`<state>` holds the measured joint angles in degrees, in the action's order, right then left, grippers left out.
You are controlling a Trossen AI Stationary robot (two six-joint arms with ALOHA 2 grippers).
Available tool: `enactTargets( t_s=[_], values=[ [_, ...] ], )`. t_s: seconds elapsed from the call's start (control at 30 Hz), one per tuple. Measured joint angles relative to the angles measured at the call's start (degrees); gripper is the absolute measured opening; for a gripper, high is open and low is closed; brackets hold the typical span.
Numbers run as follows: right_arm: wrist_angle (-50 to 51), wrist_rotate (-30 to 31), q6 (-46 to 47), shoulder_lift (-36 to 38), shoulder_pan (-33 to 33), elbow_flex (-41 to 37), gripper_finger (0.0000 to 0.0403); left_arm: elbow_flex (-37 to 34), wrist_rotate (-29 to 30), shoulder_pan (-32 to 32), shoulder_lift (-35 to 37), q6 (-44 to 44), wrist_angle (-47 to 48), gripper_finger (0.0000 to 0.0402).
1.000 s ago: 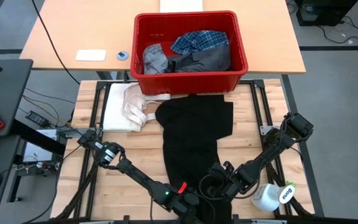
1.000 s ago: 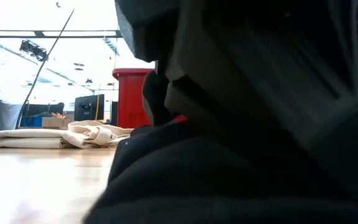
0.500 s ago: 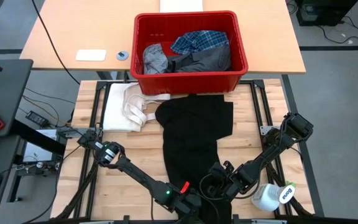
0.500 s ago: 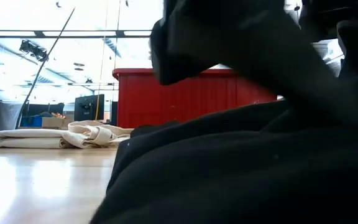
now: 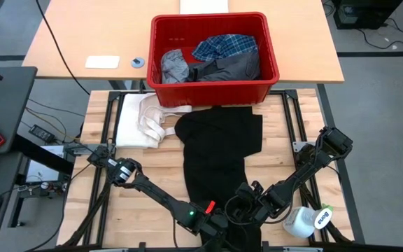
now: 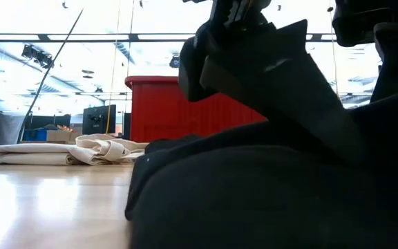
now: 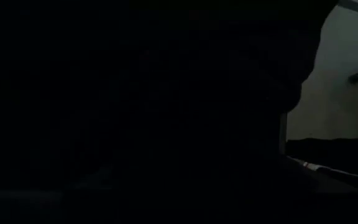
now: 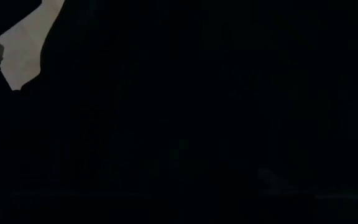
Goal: Fold Laundry from Bin
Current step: Fold the black shirt
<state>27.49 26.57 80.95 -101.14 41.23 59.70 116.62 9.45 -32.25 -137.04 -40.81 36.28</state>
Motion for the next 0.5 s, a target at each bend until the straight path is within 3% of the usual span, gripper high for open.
enactTargets(
  t_s=[0.27, 0.5],
  values=[
    [0.25, -0.01, 0.53, 0.01, 0.07, -0.04, 0.0092, 0.09, -6.04, 0.31, -3.14, 0.8, -1.65, 0.0192],
    [0.64, 0.41, 1.59, 0.02, 0.28, -0.04, 0.0092, 0.17, -3.25, -0.08, -3.71, 1.26, -1.7, 0.0186]
  ],
)
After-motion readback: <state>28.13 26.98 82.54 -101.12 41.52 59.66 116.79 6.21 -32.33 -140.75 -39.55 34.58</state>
